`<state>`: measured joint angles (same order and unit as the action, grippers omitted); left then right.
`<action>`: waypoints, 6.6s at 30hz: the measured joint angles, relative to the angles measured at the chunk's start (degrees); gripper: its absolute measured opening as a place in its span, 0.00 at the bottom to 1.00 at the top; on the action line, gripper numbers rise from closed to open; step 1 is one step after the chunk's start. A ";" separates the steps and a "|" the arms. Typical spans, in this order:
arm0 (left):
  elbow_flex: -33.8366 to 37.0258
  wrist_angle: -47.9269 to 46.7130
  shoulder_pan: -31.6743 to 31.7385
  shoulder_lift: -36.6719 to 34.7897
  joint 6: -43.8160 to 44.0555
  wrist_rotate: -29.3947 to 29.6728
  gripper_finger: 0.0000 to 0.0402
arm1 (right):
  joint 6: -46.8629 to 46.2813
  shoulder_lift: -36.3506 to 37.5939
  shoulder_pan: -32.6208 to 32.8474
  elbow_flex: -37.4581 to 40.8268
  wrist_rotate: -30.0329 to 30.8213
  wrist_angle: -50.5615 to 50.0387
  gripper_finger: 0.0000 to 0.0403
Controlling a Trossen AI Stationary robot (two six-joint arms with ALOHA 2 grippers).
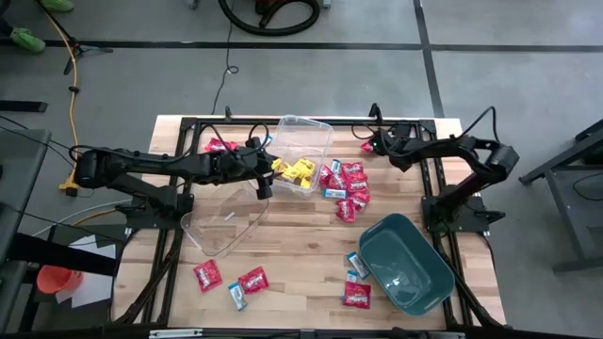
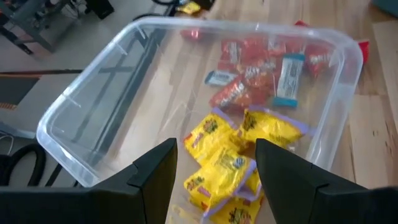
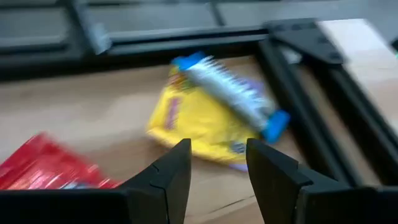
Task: Sort candy
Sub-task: Adjust the candy packs, then put the yellow candy into the transparent container
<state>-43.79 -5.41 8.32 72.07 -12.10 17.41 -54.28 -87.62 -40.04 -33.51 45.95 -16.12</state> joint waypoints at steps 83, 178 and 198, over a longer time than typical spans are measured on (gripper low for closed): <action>-0.01 -3.43 -0.09 0.02 1.07 0.42 0.51 | 28.47 -16.07 -14.96 -25.88 -42.71 -19.72 0.26; -0.02 -3.91 -0.10 0.00 2.51 0.37 0.51 | 15.61 -19.23 13.54 -25.71 -10.04 -30.64 0.15; -0.08 -5.97 -0.13 -0.41 2.55 3.47 0.51 | 17.90 -10.12 19.33 -25.58 -6.41 -41.01 0.00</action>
<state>-43.87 -11.38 8.19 71.67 -9.54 20.88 -36.38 -97.73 -20.72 -59.09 39.54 -57.13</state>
